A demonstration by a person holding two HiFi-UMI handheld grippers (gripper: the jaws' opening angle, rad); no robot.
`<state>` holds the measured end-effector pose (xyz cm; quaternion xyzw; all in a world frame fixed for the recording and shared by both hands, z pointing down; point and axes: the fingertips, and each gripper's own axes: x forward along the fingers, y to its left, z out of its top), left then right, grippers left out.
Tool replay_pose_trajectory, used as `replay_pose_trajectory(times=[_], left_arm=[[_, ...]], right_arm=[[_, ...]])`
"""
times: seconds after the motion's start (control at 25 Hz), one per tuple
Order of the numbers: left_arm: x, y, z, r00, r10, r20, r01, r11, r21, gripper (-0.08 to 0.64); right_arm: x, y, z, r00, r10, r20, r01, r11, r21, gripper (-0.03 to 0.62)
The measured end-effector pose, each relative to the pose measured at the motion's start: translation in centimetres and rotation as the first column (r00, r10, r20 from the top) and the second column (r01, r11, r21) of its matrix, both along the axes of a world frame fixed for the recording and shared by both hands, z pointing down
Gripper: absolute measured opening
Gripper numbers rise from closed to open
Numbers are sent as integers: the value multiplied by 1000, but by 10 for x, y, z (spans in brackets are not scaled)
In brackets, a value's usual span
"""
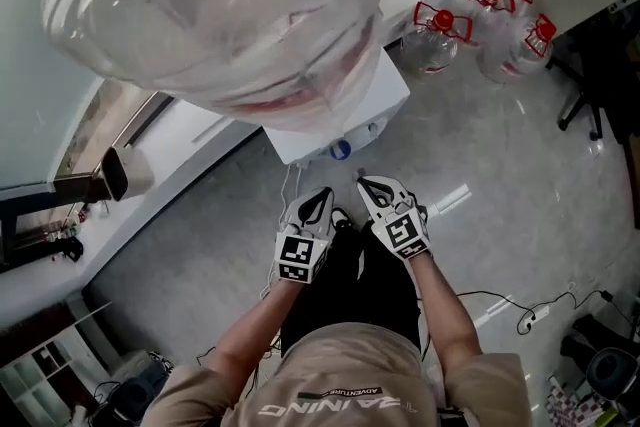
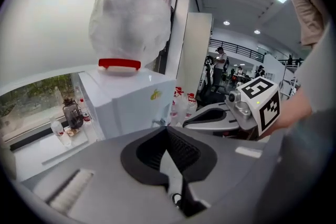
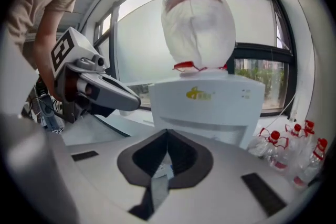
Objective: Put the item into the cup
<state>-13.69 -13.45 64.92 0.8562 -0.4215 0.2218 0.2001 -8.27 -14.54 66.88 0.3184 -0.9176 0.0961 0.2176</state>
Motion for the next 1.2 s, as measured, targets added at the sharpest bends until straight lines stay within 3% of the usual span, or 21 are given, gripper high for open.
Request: replay_pose_trajectory(times=[0.2, 0.52, 1.2], left_arm=[[-3, -15, 48, 999, -36, 4, 36, 999, -26, 8], [-13, -21, 120, 998, -4, 59, 9, 997, -80, 8], [-16, -35, 198, 997, 24, 69, -14, 989, -146, 8]], right_arm=[[-12, -2, 49, 1000, 0, 28, 1, 999, -44, 12], [-19, -18, 120, 997, 75, 26, -73, 995, -71, 12], [-45, -58, 184, 988, 136, 72, -129, 987, -100, 12]])
